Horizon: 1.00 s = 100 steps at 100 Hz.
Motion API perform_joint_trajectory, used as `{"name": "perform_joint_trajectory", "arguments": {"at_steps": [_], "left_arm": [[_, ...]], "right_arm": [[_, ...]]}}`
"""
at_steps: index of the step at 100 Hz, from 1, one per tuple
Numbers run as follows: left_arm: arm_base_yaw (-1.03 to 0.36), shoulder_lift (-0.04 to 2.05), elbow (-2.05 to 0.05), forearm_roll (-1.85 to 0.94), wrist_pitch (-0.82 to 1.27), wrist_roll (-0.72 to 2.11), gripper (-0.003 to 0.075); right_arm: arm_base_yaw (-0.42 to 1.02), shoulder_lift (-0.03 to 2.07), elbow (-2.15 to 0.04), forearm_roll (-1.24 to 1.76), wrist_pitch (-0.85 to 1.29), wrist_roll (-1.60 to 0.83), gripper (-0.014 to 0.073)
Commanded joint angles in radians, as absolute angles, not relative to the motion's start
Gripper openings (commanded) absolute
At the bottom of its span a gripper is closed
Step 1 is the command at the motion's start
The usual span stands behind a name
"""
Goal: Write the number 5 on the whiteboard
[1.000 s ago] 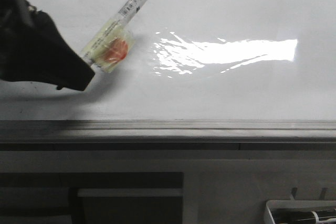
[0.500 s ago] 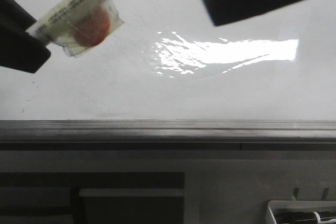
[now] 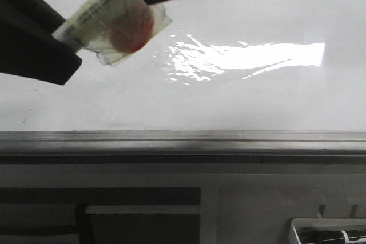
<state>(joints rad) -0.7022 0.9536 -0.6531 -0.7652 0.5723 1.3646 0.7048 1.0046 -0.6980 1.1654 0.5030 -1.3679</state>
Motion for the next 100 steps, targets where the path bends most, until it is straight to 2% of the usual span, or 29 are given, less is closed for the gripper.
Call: {"name": "perform_joint_trajectory", "arguments": {"at_steps": [1,18,47,56,70,77,85,100], "left_arm": [[-0.704,0.946,-0.684,-0.858,0.555,1.426,-0.0020],[-0.704,0.946,-0.684,-0.909,0.569,1.486,-0.0020],[-0.704,0.968,-0.684,-0.943,0.592,1.503,-0.0020],[-0.704,0.979,-0.684,-0.946,0.596,1.503,-0.0020],[-0.704,0.981,-0.684,-0.952,0.596,1.503,-0.0020],[-0.704,0.981,-0.684,-0.955,0.592,1.503,-0.0020],[-0.704,0.981,-0.684,-0.976,0.585,1.503,-0.0020],[-0.704,0.979,-0.684,-1.031,0.535,1.498,-0.0013]], "right_arm": [[0.707,0.997,-0.734,1.249,0.485,-1.406,0.0472],[0.707,1.007,-0.734,1.384,0.532,-1.501,0.0472],[0.707,1.075,-0.734,1.431,0.568,-1.503,0.0458],[0.707,1.083,-0.734,1.431,0.591,-1.507,0.0388],[0.707,1.088,-0.734,1.440,0.599,-1.508,0.0230],[0.707,1.088,-0.734,1.440,0.591,-1.508,0.0115],[0.707,1.088,-0.734,1.440,0.591,-1.508,-0.0066],[0.707,1.088,-0.734,1.440,0.596,-1.508,-0.0061]]}}
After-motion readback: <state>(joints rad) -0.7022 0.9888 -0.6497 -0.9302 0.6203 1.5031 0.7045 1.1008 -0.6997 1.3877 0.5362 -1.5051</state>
